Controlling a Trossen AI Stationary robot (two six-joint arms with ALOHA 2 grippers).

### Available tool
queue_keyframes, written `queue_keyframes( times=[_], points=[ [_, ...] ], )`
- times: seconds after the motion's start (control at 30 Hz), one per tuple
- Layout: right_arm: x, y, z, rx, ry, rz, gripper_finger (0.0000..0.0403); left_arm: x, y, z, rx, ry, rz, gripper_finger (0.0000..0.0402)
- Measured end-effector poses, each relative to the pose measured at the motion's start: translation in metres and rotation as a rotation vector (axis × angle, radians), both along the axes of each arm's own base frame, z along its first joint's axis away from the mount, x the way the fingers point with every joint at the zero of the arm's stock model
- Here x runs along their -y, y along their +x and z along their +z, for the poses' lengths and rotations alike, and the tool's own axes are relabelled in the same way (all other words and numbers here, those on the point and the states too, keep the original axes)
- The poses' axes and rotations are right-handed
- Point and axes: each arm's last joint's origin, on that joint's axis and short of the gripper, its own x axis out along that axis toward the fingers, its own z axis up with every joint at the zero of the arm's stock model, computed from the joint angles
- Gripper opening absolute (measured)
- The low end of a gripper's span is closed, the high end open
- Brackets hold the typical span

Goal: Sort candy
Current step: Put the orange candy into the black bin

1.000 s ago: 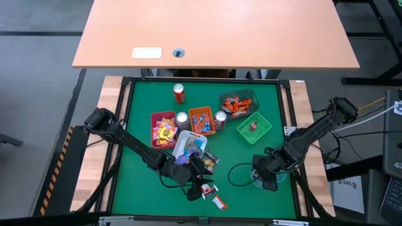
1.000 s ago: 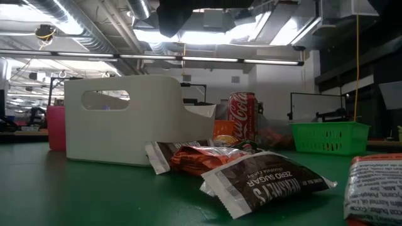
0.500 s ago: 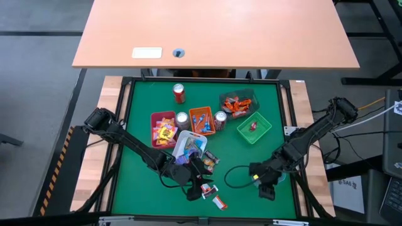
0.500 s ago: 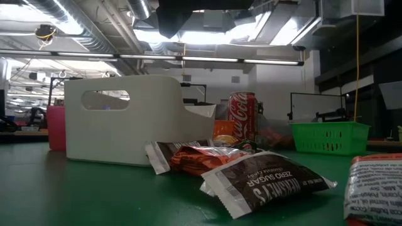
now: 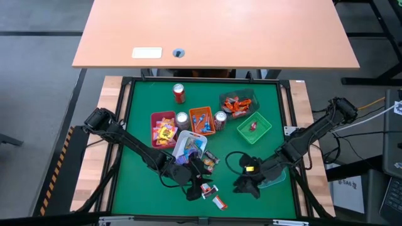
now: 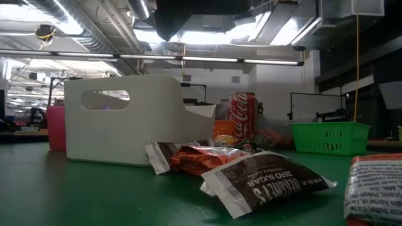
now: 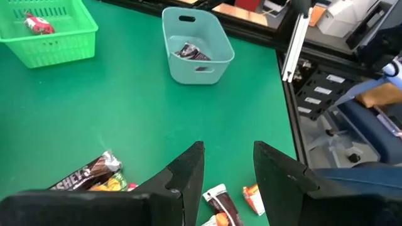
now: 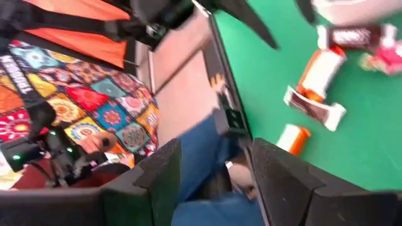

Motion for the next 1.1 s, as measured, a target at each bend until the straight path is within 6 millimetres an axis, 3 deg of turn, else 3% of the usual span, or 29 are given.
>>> queue_keyframes(
  times=[0.13, 0.53, 0.9, 1.1],
  points=[
    [-0.013, 0.009, -0.009, 0.045, -0.007, 0.017, 0.0193, -0.001, -0.001, -0.002, -0.024, 0.013, 0.001, 0.0126],
    [-0.055, 0.017, -0.073, -0.042, -0.16, 0.007, 0.0193, -0.001, -0.002, -0.003, -0.035, 0.021, 0.004, 0.0126],
    [-0.069, 0.031, -0.119, -0.061, -0.233, -0.007, 0.0193, -0.001, -0.002, -0.003, -0.035, 0.021, 0.004, 0.0126],
    [-0.073, 0.035, -0.132, -0.035, -0.26, 0.001, 0.0193, -0.001, -0.002, -0.003, -0.034, 0.023, 0.008, 0.0126]
  ],
)
